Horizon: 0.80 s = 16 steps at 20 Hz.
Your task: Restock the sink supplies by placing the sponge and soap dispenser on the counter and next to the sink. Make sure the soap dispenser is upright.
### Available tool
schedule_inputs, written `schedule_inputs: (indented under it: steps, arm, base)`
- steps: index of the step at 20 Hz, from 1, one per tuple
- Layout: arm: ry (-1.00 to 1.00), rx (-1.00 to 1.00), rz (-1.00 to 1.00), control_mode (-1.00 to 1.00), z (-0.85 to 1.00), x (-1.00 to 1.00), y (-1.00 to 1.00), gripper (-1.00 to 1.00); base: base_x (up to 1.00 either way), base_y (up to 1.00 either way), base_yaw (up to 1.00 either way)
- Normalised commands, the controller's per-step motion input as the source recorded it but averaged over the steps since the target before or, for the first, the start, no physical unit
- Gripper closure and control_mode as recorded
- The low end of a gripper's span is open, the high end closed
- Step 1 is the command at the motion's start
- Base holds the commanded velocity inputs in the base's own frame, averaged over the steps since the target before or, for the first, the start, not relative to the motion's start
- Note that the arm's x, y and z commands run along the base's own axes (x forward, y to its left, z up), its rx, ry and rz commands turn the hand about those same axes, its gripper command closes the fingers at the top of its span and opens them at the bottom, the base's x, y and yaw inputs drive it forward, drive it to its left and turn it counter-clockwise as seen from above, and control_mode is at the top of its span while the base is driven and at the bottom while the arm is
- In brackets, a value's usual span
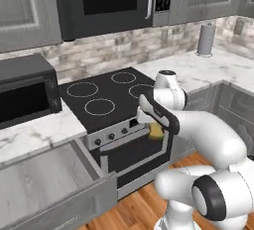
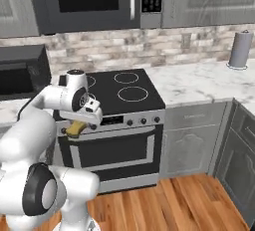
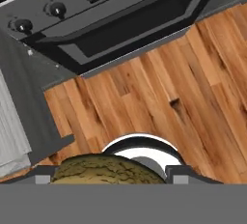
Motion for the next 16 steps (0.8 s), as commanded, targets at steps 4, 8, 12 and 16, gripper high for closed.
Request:
schedule_inputs:
  steps: [4,8,12,16]
  arm:
    - [0.0,0.0,0.0,1.0,0.0,0.0,0.0,1.0]
    - [0.0,0.0,0.0,1.0,0.0,0.0,0.0,1.0]
    - [0.0,0.0,0.0,1.0,0.0,0.0,0.0,1.0]
    - [0.0,0.0,0.0,1.0,0.0,0.0,0.0,1.0]
  base:
    - [0.01,-1.0,-0.56]
    - [0.14,-0.89,-0.59]
    - [0.34,-0.77,-0.61]
    - [0.35,-0.61,-0.64]
